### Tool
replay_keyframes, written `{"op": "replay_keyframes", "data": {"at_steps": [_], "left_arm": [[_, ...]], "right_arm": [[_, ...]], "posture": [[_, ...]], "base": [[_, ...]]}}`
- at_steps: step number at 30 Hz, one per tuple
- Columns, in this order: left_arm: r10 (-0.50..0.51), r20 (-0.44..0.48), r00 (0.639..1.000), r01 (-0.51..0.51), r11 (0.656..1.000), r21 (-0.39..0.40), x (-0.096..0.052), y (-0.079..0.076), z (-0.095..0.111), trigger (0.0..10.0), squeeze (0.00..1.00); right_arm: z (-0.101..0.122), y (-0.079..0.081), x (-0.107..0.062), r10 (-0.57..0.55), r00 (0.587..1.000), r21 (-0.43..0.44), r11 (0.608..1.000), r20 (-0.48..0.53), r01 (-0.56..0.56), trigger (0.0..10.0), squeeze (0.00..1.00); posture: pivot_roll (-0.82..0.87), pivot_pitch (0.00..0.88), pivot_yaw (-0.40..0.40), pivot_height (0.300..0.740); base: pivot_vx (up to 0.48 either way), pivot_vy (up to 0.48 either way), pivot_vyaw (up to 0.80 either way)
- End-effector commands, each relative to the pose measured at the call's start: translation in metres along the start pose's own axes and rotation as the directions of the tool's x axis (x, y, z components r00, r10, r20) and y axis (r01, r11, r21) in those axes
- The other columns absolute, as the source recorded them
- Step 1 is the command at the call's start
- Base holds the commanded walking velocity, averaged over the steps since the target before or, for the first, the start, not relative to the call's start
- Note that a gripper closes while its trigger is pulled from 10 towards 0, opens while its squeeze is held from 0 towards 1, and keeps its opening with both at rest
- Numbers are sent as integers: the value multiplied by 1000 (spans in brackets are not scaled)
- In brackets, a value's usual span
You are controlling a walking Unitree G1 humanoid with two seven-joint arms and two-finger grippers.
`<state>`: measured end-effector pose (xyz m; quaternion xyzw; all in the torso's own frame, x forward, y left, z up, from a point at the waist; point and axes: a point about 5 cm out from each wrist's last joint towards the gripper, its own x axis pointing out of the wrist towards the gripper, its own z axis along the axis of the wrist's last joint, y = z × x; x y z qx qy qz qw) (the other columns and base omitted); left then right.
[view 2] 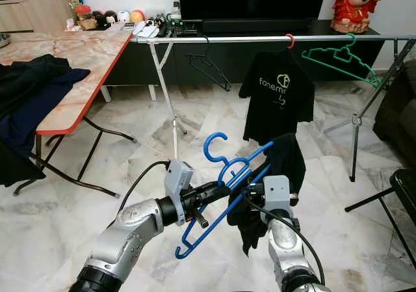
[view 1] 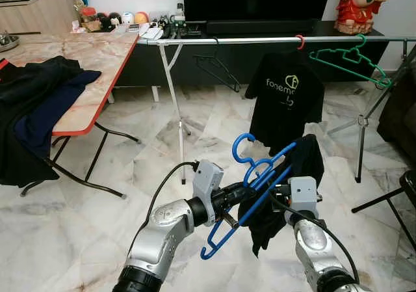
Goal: Hang hanger
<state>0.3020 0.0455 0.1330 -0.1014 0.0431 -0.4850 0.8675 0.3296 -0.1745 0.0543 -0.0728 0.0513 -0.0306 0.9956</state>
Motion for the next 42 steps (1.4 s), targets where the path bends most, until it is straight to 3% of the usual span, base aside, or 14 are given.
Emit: {"op": "replay_keyframes", "data": {"at_steps": [1,12,18,30,31,32,34,35,37,38,39,40,42], "left_arm": [[-67,21,998,67,998,-5,4,-11,3,10000,0],[-67,21,998,67,998,-7,3,-11,2,10000,0],[-62,19,998,62,998,-7,3,-10,2,10000,0],[-59,15,998,60,998,-7,3,-10,1,10000,0],[-59,14,998,59,998,-6,3,-10,0,10000,0],[-57,13,998,57,998,-6,3,-9,0,10000,0],[-56,12,998,56,998,-5,3,-9,0,10000,0],[-52,7,999,52,999,-2,3,-9,0,10000,0],[-50,5,999,50,999,0,3,-9,-1,10000,0],[-50,3,999,50,999,0,2,-8,-1,10000,0],[-49,3,999,49,999,0,2,-8,-1,10000,0],[-48,3,999,48,999,1,2,-8,-1,10000,0],[-48,3,999,48,999,1,2,-8,-1,10000,0]], "right_arm": [[11,-5,3,-44,997,9,999,65,43,10000,0],[6,-15,-1,-144,987,4,990,64,144,10000,0],[-1,-29,-6,-243,969,23,970,49,243,10000,0],[-5,-35,-14,-319,944,0,947,80,320,10000,0],[-7,-34,-15,-318,946,-8,948,70,319,8902,0],[-10,-33,-16,-313,948,-10,949,58,314,4745,0],[-12,-33,-17,-311,949,-11,950,50,312,4745,0],[-17,-28,-19,-279,960,-22,960,29,280,3961,0],[-19,-25,-21,-268,963,-27,963,27,268,4235,0],[-21,-23,-23,-263,964,-31,964,25,264,6510,0],[-21,-23,-23,-265,964,-33,964,25,265,7490,0],[-22,-25,-25,-277,960,-35,960,30,278,10000,0],[-22,-28,-25,-297,954,-39,954,32,298,10000,0]], "posture": [[108,59,-3,740],[106,60,-3,740],[101,61,-3,740],[92,60,-5,740],[92,60,-5,740],[93,59,-6,740],[93,59,-6,740],[93,58,-7,740],[93,58,-8,740],[93,58,-8,740],[94,57,-8,740],[94,57,-7,740],[93,56,-6,740]], "base": [[0,0,0],[0,0,0],[0,0,0],[0,0,0],[0,0,0],[0,0,0],[0,0,0],[0,0,0],[0,0,0],[0,0,0],[0,0,0],[0,0,0],[0,0,0]]}}
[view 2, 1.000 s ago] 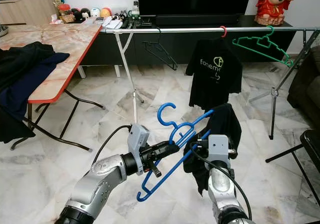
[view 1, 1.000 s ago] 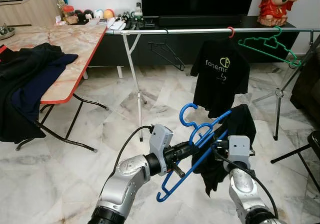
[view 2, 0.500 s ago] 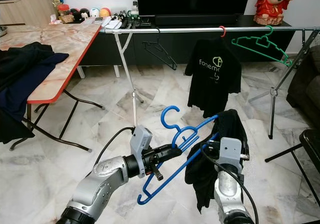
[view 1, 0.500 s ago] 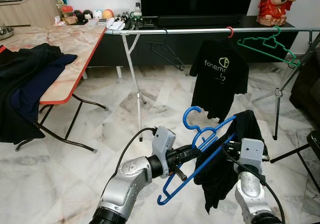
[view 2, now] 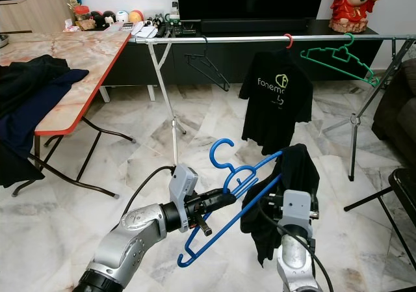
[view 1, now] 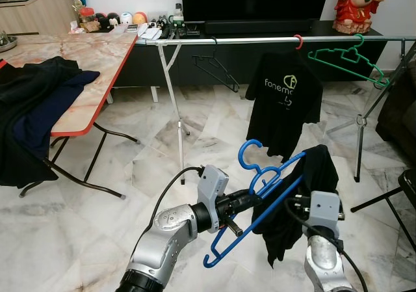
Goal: Hang hanger
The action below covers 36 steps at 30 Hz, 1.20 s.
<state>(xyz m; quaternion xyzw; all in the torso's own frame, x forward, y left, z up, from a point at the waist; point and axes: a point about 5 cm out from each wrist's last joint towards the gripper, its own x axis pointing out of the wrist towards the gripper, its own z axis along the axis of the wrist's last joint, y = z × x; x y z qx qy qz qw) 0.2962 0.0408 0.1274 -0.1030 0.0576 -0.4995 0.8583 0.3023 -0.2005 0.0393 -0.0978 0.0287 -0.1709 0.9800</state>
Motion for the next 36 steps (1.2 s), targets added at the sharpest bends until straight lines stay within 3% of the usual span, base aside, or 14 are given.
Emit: {"op": "replay_keyframes", "data": {"at_steps": [1,5,11,12,13,15,16,36], "left_arm": [[-17,30,999,16,1000,20,1,-2,6,10000,0],[-17,27,999,17,1000,21,1,-2,6,10000,0],[-13,25,1000,13,1000,25,1,-1,6,10000,0],[-12,24,1000,12,1000,25,1,-1,6,10000,0],[-12,23,1000,11,1000,26,1,-1,6,10000,0],[-11,23,1000,11,1000,26,1,-1,6,10000,0],[-10,23,1000,10,1000,26,1,-1,6,10000,0],[-6,22,1000,5,1000,27,1,0,6,10000,0]], "right_arm": [[-1,-3,-1,-15,1000,-7,1000,3,15,10000,0],[1,-7,4,-17,1000,-9,1000,-1,17,10000,0],[4,-2,10,71,997,-9,997,-35,-71,10000,0],[5,1,11,103,994,-25,994,-32,-104,7137,0],[6,2,11,122,992,-33,992,-33,-123,2627,0],[6,2,12,129,991,-35,991,-35,-130,2627,0],[6,3,12,136,990,-29,990,-40,-137,0,0],[3,0,14,141,987,-27,989,-76,-143,0,0]], "posture": [[93,56,-6,740],[92,55,-5,740],[97,53,-4,740],[97,52,-4,740],[100,52,-4,740],[100,52,-4,740],[99,53,-4,740],[104,53,-5,740]], "base": [[0,0,0],[0,0,0],[0,0,0],[0,0,0],[0,0,0],[0,0,0],[0,0,0],[0,0,0]]}}
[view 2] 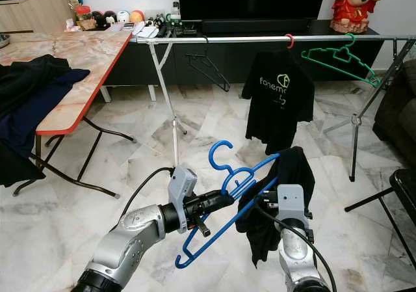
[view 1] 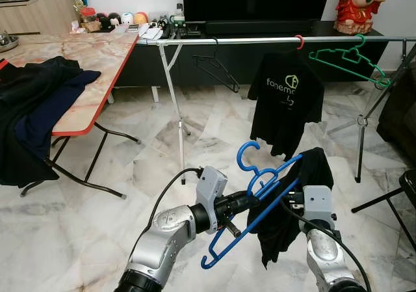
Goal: Hang hanger
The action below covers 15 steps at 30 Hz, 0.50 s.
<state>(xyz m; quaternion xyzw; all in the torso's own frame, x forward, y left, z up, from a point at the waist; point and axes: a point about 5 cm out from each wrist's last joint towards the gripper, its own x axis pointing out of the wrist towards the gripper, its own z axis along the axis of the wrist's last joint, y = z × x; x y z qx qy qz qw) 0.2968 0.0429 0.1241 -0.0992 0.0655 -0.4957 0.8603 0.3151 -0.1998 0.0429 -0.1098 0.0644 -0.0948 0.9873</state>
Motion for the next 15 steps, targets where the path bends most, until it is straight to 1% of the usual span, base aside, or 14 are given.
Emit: {"op": "replay_keyframes", "data": {"at_steps": [1,15], "left_arm": [[-16,39,999,15,999,29,2,-2,9,10000,0],[-17,35,999,16,999,30,1,-2,9,10000,0]], "right_arm": [[-2,-5,1,-17,1000,10,1000,-24,17,0,0],[-2,-5,1,-8,1000,22,1000,-26,9,0,0]], "posture": [[104,53,-5,740],[102,47,1,740]], "base": [[0,0,0],[0,0,0]]}}
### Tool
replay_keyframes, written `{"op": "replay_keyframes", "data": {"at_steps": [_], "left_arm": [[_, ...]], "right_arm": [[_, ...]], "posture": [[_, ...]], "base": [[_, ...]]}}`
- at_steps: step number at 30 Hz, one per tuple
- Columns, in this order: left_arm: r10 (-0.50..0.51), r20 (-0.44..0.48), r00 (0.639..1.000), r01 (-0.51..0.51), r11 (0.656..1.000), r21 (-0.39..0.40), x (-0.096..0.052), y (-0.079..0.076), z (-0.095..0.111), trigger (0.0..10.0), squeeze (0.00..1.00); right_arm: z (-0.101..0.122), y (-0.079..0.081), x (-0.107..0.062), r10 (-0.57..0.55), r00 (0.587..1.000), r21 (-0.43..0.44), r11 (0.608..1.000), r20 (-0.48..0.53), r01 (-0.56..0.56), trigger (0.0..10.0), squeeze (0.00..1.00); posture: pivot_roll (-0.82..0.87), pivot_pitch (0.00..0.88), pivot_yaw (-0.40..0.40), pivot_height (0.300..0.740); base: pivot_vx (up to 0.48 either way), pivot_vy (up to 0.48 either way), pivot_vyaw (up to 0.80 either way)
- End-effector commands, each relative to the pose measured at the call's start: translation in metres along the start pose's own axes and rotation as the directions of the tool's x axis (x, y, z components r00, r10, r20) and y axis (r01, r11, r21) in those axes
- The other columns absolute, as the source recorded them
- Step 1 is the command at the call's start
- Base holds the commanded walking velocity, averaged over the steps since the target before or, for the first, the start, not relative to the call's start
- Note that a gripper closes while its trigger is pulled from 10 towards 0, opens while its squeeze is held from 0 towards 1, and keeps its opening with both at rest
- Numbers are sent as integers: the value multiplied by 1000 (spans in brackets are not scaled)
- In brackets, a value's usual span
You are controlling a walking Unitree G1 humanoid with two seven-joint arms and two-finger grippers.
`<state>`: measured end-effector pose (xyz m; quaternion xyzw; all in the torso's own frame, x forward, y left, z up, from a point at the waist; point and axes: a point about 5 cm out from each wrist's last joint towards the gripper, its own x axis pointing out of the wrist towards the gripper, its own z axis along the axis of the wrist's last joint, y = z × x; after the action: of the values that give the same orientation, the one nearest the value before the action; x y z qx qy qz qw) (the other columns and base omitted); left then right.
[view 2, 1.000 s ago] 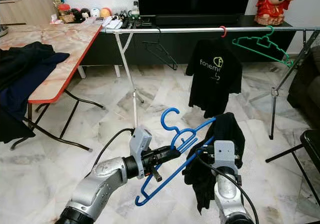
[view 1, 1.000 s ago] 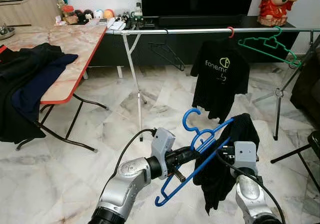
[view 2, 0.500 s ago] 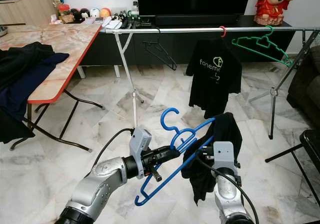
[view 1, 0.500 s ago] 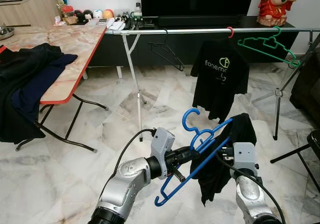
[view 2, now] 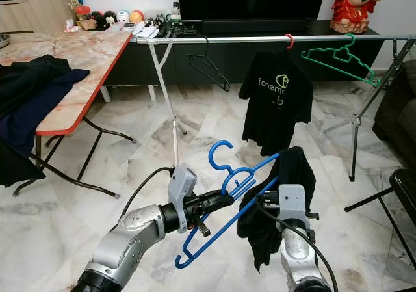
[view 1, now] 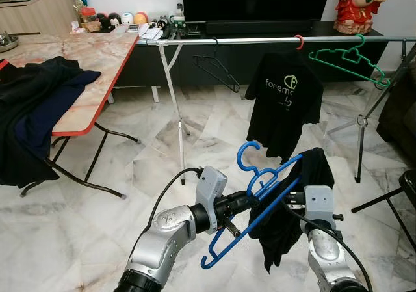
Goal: Hang hanger
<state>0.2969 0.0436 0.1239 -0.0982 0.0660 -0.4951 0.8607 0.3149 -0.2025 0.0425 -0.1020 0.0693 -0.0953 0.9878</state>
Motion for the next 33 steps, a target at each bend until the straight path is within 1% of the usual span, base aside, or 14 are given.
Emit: {"op": "replay_keyframes", "data": {"at_steps": [1,4,9,13,14,15,17,18,24,27,28,30,33], "left_arm": [[-18,35,999,17,999,29,1,-2,8,10000,0],[-19,34,999,18,999,30,1,-2,8,10000,0],[-12,27,1000,11,999,34,-1,1,8,10000,0],[2,4,1000,-2,998,59,-5,4,6,10000,0],[1,-6,1000,-1,998,67,-6,5,5,10000,0],[-10,-52,999,15,995,94,-9,5,0,10000,0],[-22,-91,996,32,994,107,-11,6,-4,10000,0],[-12,-121,993,27,992,126,-13,7,-7,10000,0],[5,-227,974,28,989,142,-16,11,-19,10000,0],[24,-244,969,10,990,138,-17,13,-22,10000,0],[31,-248,968,3,991,133,-17,13,-22,10000,0],[63,-282,957,-26,991,133,-18,18,-24,10000,0],[85,-333,939,-43,990,131,-19,22,-28,10000,0]], "right_arm": [[-1,-4,1,-17,1000,10,1000,-14,17,0,0],[-1,-5,1,-23,1000,11,1000,-14,23,0,0],[4,-11,4,-52,999,28,998,3,52,0,0],[10,-15,8,-65,998,26,998,19,65,0,0],[12,-16,9,-67,997,25,997,23,67,0,0],[17,-18,13,-71,997,27,997,34,70,0,0],[24,-19,16,-71,996,35,997,50,69,0,0],[30,-18,19,-63,996,40,997,69,60,0,0],[55,-12,30,-4,990,57,998,141,-4,0,0],[62,-6,32,41,986,60,997,162,-51,0,0],[64,-4,32,54,985,55,996,163,-63,0,0],[68,4,35,125,980,35,991,153,-132,0,0],[70,8,36,155,979,10,988,132,-157,0,0]], "posture": [[102,47,1,740],[102,44,3,740],[100,34,8,740],[99,28,10,740],[99,26,10,740],[99,23,10,740],[98,22,10,740],[97,22,9,740],[99,32,1,740],[99,34,1,740],[100,38,1,740],[101,43,0,740],[101,45,0,740]], "base": [[0,0,0],[0,0,0],[0,0,0],[0,0,0],[0,0,0],[0,0,0],[0,0,0],[0,0,0],[0,0,0],[0,0,0],[0,0,0],[0,0,0],[0,0,0]]}}
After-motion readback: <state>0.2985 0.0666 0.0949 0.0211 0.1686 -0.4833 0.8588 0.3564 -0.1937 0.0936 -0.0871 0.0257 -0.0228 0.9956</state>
